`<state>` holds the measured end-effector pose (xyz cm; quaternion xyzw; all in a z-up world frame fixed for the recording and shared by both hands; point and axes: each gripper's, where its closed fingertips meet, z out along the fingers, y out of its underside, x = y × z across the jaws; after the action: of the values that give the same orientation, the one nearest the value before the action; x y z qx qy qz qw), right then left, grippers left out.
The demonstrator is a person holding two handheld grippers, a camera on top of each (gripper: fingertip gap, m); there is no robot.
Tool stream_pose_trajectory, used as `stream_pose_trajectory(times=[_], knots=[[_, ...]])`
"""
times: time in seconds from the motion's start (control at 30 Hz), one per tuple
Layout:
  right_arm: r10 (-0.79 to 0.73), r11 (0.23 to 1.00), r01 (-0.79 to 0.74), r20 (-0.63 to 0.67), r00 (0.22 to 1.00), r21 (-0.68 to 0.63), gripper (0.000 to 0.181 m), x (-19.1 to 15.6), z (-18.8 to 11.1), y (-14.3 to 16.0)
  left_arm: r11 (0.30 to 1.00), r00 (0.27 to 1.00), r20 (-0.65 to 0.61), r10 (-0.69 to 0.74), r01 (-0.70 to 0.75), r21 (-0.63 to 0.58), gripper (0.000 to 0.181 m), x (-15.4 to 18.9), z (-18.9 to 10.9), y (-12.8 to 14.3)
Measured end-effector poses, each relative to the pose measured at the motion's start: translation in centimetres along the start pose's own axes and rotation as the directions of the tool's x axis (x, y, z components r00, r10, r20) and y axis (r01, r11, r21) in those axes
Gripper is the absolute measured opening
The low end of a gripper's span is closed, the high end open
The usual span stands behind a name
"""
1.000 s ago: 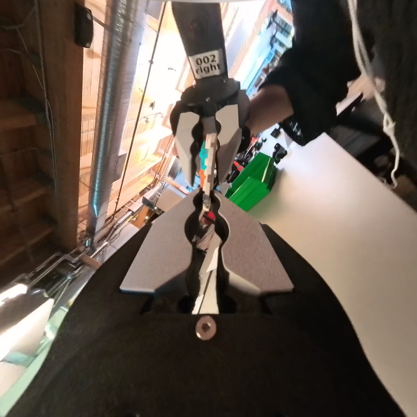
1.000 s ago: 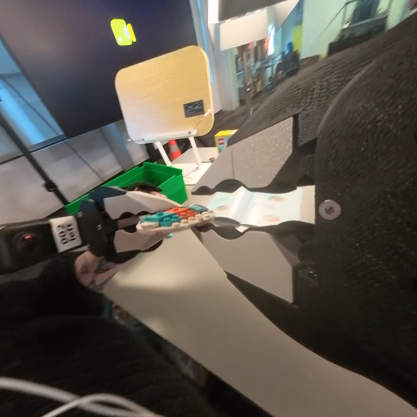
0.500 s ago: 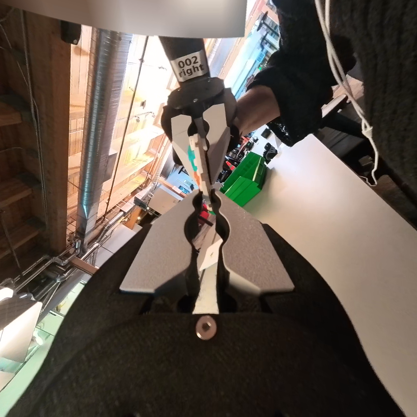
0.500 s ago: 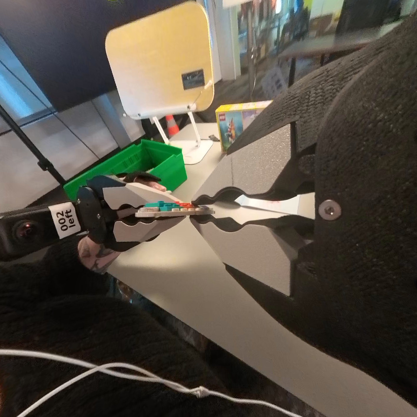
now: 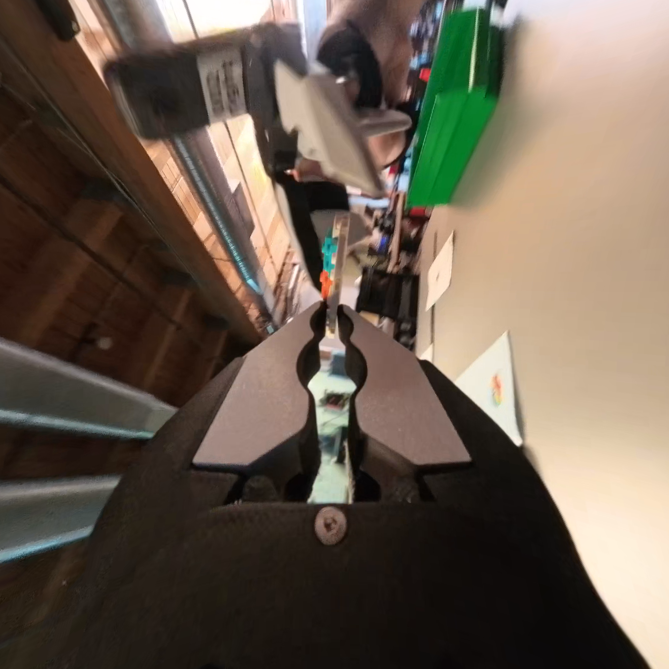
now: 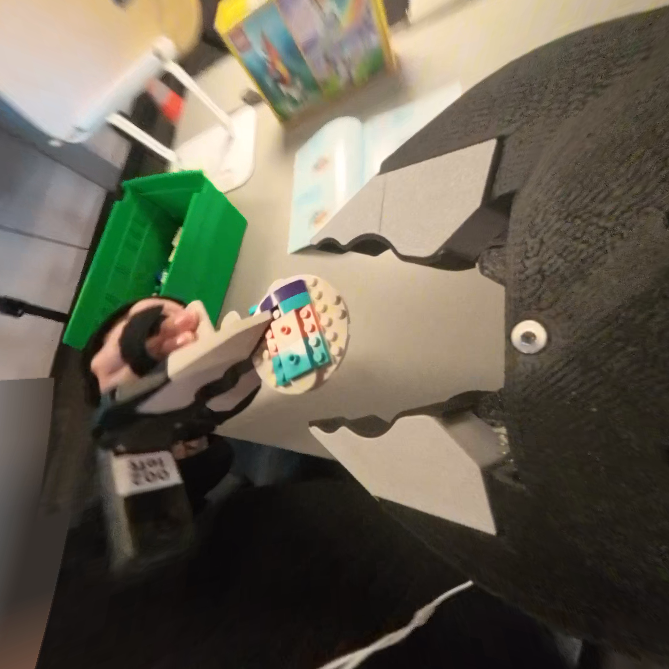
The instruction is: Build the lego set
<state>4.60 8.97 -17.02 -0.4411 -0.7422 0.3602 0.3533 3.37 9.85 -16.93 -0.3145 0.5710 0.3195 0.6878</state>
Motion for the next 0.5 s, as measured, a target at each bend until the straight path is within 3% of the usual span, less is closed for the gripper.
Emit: stream_pose_trajectory(times=[0.1,0.17,0.23,0.3,0.4,0.5], knots=[[0.360,0.930,-0.366,0.128,0.924,0.030,0.085,0.8,1.2,0.7,0.993,0.994,0.022,0.103,-0.102,-0.056,0.005,0.2,0.0,1.1],[0.579,0.780,-0.619,0.272,0.769,0.090,0.058,1.6,1.2,0.3,0.987,0.990,0.030,0.140,-0.137,-0.083,0.005,0.4,-0.2,1.8],[0.683,0.592,-0.801,0.474,0.556,0.087,0.034,2.1,0.8,-0.2,0.988,0.990,0.028,0.135,-0.132,-0.084,0.005,0.7,-0.3,2.2],[0.703,0.482,-0.876,0.585,0.405,0.026,0.026,2.3,1.2,0.4,0.987,0.992,0.002,0.130,-0.129,-0.094,0.005,1.3,-0.3,2.5],[0.688,0.375,-0.926,0.684,0.243,-0.049,0.026,2.2,2.4,0.9,0.983,0.990,-0.030,0.137,-0.140,-0.123,0.005,2.6,-0.4,3.3],[0.698,0.359,-0.928,0.688,0.198,-0.096,0.012,1.9,4.2,1.9,0.986,0.997,-0.058,0.059,-0.067,-0.152,0.005,3.7,-1.0,4.2]])
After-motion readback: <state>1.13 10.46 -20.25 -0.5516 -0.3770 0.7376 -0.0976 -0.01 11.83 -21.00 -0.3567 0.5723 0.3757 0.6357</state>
